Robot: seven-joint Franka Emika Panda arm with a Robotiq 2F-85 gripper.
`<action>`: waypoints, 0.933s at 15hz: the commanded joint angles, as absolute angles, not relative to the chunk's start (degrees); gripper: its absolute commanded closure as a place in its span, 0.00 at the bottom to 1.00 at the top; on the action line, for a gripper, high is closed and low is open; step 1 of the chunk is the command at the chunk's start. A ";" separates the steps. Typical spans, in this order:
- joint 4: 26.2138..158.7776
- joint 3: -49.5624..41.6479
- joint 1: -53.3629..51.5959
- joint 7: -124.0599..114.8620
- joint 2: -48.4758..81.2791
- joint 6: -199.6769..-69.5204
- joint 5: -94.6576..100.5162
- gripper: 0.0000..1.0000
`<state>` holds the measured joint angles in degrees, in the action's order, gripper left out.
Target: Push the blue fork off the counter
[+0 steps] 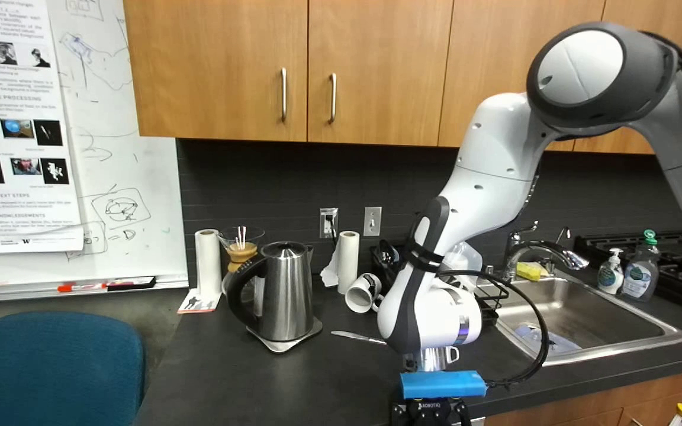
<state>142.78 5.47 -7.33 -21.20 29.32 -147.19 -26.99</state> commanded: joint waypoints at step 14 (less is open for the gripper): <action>143.54 5.03 -7.28 -23.66 23.74 -147.03 -25.74 0.00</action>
<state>143.62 4.73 -7.66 -23.43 23.74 -147.12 -26.09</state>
